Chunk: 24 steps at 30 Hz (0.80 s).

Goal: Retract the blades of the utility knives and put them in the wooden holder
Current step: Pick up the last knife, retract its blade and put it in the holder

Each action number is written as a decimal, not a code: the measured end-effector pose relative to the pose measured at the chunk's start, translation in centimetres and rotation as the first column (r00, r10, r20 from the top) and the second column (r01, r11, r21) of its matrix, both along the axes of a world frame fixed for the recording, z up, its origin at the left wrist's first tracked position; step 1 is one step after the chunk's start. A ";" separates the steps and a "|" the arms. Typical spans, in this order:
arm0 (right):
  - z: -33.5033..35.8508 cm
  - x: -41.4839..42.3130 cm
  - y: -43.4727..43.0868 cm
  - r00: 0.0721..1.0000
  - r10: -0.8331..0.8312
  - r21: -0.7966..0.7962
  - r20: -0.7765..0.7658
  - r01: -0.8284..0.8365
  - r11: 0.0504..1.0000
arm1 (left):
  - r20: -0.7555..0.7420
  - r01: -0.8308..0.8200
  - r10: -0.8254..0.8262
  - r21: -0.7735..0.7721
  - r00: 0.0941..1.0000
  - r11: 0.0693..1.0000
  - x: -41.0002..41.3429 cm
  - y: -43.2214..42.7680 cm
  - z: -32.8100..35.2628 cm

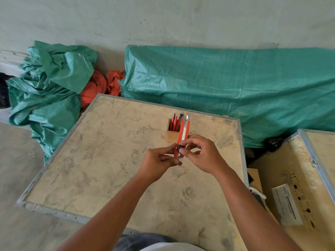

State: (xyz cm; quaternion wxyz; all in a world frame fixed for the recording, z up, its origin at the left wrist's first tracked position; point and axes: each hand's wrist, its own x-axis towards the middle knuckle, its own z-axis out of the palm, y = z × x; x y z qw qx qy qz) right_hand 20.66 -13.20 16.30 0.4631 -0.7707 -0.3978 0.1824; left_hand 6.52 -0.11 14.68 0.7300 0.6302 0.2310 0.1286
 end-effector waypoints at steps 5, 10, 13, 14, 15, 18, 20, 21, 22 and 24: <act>0.0 -0.2 0.1 0.997 -0.073 -0.016 0.029 0.073 0.997 | -0.019 0.017 -0.016 0.021 1.000 1.000 0.3 0.2 -0.2; -0.2 0.5 -0.1 0.999 -0.035 0.000 0.013 0.035 0.999 | -0.031 0.035 -0.034 0.034 0.999 0.999 0.9 0.5 -0.2; -0.6 0.5 0.4 0.992 -0.124 0.005 0.012 0.124 0.992 | -0.045 0.044 -0.042 0.050 0.998 0.998 1.5 0.8 -0.2; -0.8 0.5 0.6 0.989 -0.147 0.000 0.015 0.147 0.989 | -0.052 0.046 -0.043 0.057 0.998 0.997 1.7 0.9 -0.3; -1.0 0.6 0.8 0.986 -0.165 -0.003 0.013 0.165 0.986 | -0.059 0.050 -0.046 0.062 0.997 0.997 1.9 1.1 -0.4; -1.2 1.4 1.3 0.981 -0.188 0.010 -0.046 0.189 0.982 | -0.087 0.065 -0.057 0.091 0.995 0.994 2.9 1.9 -0.7; -1.5 2.6 1.7 0.977 -0.190 0.025 -0.099 0.194 0.981 | -0.121 0.057 -0.041 0.128 0.992 0.990 3.7 2.4 -0.9; -1.6 3.3 1.9 0.974 -0.197 0.024 -0.109 0.201 0.979 | -0.133 0.050 -0.032 0.137 0.991 0.989 4.1 2.6 -1.1; -1.9 4.0 2.2 0.972 -0.206 0.018 -0.112 0.210 0.978 | -0.141 0.045 -0.025 0.144 0.990 0.989 4.6 3.0 -1.2; -2.3 5.3 3.0 0.967 -0.224 0.007 -0.121 0.226 0.974 | -0.154 0.044 -0.016 0.175 0.988 0.984 5.8 3.7 -1.5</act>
